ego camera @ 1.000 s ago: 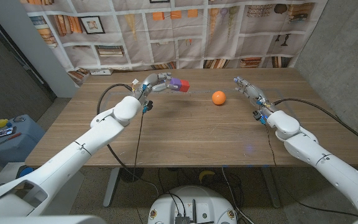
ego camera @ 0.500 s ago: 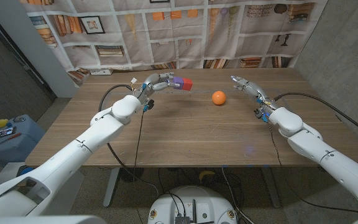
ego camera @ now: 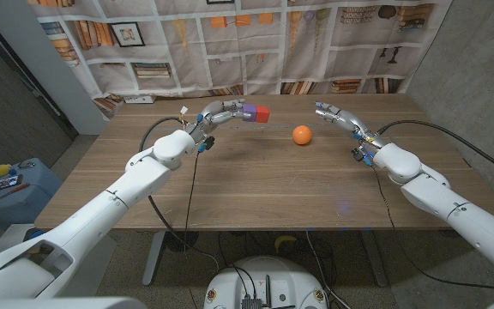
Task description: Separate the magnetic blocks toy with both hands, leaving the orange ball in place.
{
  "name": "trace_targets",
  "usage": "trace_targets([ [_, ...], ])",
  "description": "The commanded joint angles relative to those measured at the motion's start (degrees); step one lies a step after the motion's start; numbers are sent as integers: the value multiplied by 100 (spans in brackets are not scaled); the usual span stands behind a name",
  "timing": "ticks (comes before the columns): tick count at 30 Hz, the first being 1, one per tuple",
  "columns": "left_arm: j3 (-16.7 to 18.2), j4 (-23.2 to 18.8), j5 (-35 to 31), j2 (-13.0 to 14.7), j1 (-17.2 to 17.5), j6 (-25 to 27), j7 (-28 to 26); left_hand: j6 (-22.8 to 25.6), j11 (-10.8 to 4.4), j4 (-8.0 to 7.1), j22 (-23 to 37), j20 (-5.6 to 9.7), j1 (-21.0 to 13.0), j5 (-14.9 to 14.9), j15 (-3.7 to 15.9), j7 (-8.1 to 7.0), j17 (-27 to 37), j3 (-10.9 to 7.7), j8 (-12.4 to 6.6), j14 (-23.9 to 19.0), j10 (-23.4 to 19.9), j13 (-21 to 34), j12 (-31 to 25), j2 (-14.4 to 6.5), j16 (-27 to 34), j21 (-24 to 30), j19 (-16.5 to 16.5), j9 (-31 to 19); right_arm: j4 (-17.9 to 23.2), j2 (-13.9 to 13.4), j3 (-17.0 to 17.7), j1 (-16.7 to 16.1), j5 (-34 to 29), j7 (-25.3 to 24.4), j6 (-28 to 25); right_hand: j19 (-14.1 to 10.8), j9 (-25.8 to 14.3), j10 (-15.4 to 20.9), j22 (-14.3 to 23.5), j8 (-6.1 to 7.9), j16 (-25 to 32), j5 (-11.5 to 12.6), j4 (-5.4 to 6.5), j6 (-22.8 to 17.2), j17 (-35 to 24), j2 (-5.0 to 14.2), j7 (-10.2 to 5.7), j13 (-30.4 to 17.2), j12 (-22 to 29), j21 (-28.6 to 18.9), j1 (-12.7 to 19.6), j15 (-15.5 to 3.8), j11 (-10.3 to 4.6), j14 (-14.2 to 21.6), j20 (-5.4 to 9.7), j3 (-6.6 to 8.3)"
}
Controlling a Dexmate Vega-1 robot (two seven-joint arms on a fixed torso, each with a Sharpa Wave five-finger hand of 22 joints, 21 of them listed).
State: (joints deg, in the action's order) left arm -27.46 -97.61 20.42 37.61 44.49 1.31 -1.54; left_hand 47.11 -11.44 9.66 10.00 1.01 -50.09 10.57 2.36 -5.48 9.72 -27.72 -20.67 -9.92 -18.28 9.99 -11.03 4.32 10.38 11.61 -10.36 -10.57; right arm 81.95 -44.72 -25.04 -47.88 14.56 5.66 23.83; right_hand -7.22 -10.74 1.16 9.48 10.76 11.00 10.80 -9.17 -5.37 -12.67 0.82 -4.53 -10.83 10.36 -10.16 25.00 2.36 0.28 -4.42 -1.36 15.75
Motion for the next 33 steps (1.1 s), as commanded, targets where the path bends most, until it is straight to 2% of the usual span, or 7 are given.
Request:
trace_targets([
  [1, -47, 124, 383, -43, -112, -120, 328, 1496, -5, -3, 29, -26, -112, 37, 336, -104, 14, 22, -88, 43, 19, 17, 15, -225, -19, -27, 13, -108, 285, -219, 17, -30, -93, 133, -116, 117, -23, -113, 16, -36, -8, -28, -68, 150, -4, -48, -33, -36, -5, 7, 116, 26, -12, -130, -33, 0],
  [7, -126, 287, 498, -130, -221, -230, 529, 1468, 19, -4, 29, -42, -116, 39, 304, -102, 13, 41, -62, 93, 65, 17, 29, -246, -27, -38, 53, -113, 438, -293, 33, -39, -173, 142, -159, 384, -39, -313, 21, -2, -10, -45, -80, 253, -11, -157, -51, -49, -8, 35, 224, 168, 20, -295, -190, 4],
  [14, -219, 481, 583, -223, -378, -304, 748, 1440, 24, -7, 29, -50, -117, 40, 299, -98, 13, 60, -38, 102, 80, 17, 28, -268, -20, -40, 72, -118, 434, -313, 21, 20, -49, 379, -99, 692, -64, -774, 29, 8, -4, -63, -37, 464, -49, -222, 8, -72, -28, 15, 312, 404, 199, -596, -328, 23],
  [18, -283, 596, 607, -288, -483, -317, 851, 1439, 20, -7, 29, -53, -118, 41, 293, -102, 12, 66, -33, 105, 78, 18, 25, -275, -18, -40, 76, -120, 312, -277, 8, 87, 180, 649, 17, 837, -77, -891, 30, 13, -11, -33, -36, 563, -65, -213, 56, -86, -3, 22, 370, 511, 279, -741, -371, 55],
  [22, -349, 740, 628, -375, -599, -338, 956, 1443, 28, -7, 29, -63, -119, 42, 285, -102, 12, 77, -27, 111, 84, 18, 24, -285, -16, -36, 74, -122, 213, -257, -18, 155, 404, 939, 59, 962, -95, -1072, 31, 40, -8, 30, -49, 623, -80, -185, 171, -103, 0, 14, 471, 585, 380, -876, -400, 112],
  [26, -397, 892, 645, -475, -692, -415, 1036, 1447, 30, -8, 29, -66, -118, 42, 282, -97, 12, 88, -22, 114, 89, 18, 24, -294, -13, -35, 76, -124, 231, -266, -35, 176, 494, 1069, 11, 1060, -118, -1283, 30, 53, 0, 98, -53, 707, -96, -185, 374, -120, 0, -2, 550, 653, 522, -1000, -444, 156],
  [33, -450, 1053, 689, -592, -781, -504, 1142, 1445, 21, -7, 30, -69, -117, 43, 281, -88, 12, 104, -11, 110, 80, 18, 18, -305, -7, -31, 76, -128, 259, -201, -52, 147, 523, 1049, -6, 1165, -141, -1452, 31, 102, 15, 152, -30, 667, -115, -206, 517, -136, 13, -1, 558, 759, 650, -1085, -548, 169],
])
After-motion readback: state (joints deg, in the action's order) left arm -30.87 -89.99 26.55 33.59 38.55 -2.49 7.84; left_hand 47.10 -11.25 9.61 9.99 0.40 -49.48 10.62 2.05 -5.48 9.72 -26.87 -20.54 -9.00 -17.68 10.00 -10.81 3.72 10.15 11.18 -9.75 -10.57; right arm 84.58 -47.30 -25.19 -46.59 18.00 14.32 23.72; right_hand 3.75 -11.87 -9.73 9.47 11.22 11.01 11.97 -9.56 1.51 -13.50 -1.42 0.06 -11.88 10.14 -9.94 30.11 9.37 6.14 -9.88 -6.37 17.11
